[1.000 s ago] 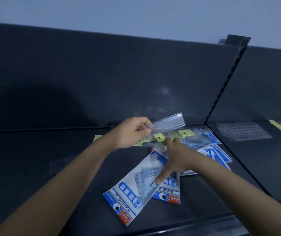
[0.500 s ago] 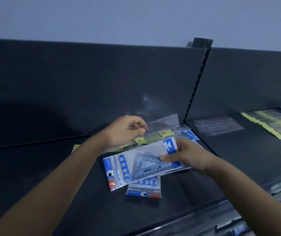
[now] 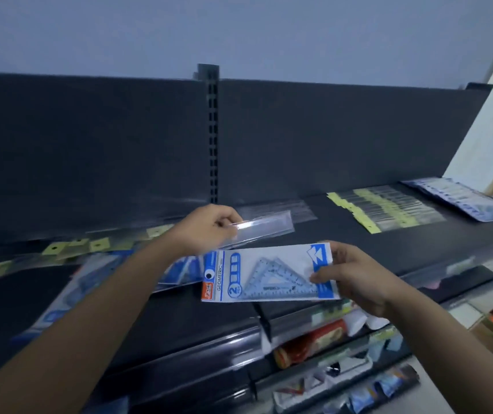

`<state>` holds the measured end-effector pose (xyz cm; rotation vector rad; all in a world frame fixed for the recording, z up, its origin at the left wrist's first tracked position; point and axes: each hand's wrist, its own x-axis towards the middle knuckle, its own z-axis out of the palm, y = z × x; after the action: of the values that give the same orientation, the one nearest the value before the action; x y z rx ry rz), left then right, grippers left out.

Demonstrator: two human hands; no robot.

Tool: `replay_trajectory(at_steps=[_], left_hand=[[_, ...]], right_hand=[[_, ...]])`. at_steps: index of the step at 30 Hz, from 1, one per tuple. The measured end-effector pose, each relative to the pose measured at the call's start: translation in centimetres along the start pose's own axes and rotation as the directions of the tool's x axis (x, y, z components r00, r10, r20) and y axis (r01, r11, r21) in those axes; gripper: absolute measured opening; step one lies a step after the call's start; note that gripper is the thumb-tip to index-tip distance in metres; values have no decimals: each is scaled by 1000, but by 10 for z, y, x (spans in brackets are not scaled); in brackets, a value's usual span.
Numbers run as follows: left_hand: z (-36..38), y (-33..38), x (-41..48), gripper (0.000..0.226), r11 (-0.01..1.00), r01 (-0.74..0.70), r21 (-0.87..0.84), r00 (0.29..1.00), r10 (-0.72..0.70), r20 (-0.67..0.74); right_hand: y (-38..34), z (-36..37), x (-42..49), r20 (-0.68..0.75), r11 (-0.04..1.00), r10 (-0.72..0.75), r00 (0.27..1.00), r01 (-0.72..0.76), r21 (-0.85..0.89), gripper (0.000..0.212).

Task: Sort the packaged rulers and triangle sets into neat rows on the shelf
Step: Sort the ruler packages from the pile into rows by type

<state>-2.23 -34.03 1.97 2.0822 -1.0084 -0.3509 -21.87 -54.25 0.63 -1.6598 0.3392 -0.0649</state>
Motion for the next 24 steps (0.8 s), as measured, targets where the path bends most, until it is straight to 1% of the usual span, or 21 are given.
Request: replay_trajectory(at_steps=[3, 6, 9, 12, 15, 18, 20, 22, 24], left_hand=[[35, 20, 29, 21, 1000, 0, 31, 1000, 1, -31], [57, 31, 54, 11, 997, -2, 78, 998, 7, -66], [69, 37, 78, 8, 996, -1, 93, 998, 6, -61], [79, 34, 107, 7, 992, 26, 124, 999, -21, -37], [88, 24, 134, 8, 987, 62, 146, 997, -55, -51], [92, 13, 155, 5, 977, 96, 192, 994, -85, -64], [90, 7, 165, 6, 971, 116, 210, 993, -108, -48], [87, 7, 174, 8, 969, 94, 228, 996, -92, -18], [87, 18, 183, 7, 981, 20, 191, 1000, -20, -5]], right_hand=[[7, -48, -4, 11, 1000, -14, 1000, 14, -1, 27], [15, -79, 1, 18, 1000, -6, 1000, 6, 19, 29], [19, -100, 16, 34, 1000, 19, 999, -19, 17, 26], [22, -115, 36, 29, 999, 29, 999, -30, 32, 24], [24, -130, 60, 17, 998, 62, 998, -63, 29, 24], [23, -146, 86, -23, 996, 89, 996, -89, -11, 24], [21, -155, 101, -25, 995, 87, 996, -88, -41, 24], [19, -162, 115, -7, 994, 88, 996, -88, -60, 24], [19, -171, 126, 7, 994, 90, 996, -89, -68, 24]])
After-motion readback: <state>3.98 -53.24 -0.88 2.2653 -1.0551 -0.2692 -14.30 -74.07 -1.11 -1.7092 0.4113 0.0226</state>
